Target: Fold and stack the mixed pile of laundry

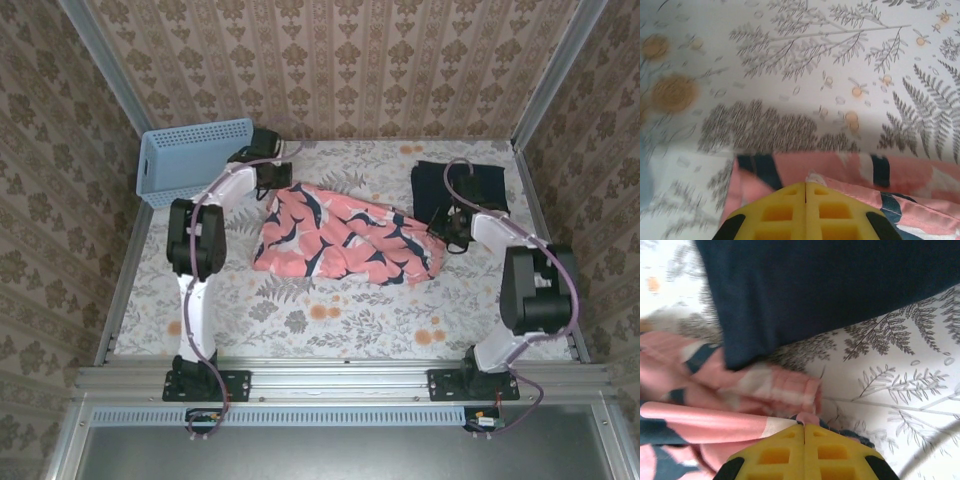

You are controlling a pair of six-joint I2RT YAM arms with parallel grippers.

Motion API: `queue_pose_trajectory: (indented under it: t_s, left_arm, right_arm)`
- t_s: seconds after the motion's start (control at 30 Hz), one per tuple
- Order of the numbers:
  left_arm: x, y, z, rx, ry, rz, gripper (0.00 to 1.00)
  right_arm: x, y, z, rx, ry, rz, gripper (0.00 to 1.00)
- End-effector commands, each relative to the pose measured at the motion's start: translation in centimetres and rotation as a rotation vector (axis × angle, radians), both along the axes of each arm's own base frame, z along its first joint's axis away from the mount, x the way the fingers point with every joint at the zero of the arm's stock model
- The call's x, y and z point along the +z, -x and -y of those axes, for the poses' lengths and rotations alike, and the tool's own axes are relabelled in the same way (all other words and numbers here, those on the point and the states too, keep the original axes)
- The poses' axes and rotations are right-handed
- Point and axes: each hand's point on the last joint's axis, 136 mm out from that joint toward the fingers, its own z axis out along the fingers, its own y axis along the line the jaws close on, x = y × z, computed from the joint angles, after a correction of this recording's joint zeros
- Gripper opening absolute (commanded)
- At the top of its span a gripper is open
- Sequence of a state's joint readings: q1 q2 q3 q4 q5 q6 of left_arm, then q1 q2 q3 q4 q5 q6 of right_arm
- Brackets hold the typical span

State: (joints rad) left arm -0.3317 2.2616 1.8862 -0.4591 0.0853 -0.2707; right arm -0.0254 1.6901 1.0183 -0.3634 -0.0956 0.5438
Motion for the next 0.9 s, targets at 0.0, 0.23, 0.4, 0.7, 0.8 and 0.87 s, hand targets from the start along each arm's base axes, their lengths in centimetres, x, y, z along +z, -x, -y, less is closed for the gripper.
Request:
queue_pose_trajectory:
  t_s: [0.0,0.23,0.4,0.7,0.8,0.87]
  left_arm:
    - [1.3,-2.1,-0.3,-0.003,-0.062,0.059,0.00]
    - [0.2,-4.6,0.6,0.000,-0.057,0.062,0.08]
    - [-0.8,-3.9,-0.6,0.039,-0.152,-0.035,1.00]
    - [10.2,1.5,1.0,-0.054,-0.032,0.139,1.00]
    - [12.2,5.1,3.2,-0.113,0.104,0.171,0.78]
    - [11.9,7.4,4.9,-0.135,0.221,0.157,0.51]
  right_arm:
    - [-1.6,-1.1,0.8,-0.068,-0.003,-0.026,0.00]
    - [-2.9,-0.4,0.6,-0.048,0.020,-0.064,0.00]
    - [-2.0,-0.3,0.1,-0.021,0.012,-0.042,0.20]
    - [7.2,0.1,-0.1,0.050,0.050,0.156,0.46]
    - [8.2,1.3,-1.8,0.112,0.011,0.178,0.36]
    - [7.7,2.0,-3.4,0.164,-0.010,0.165,0.24]
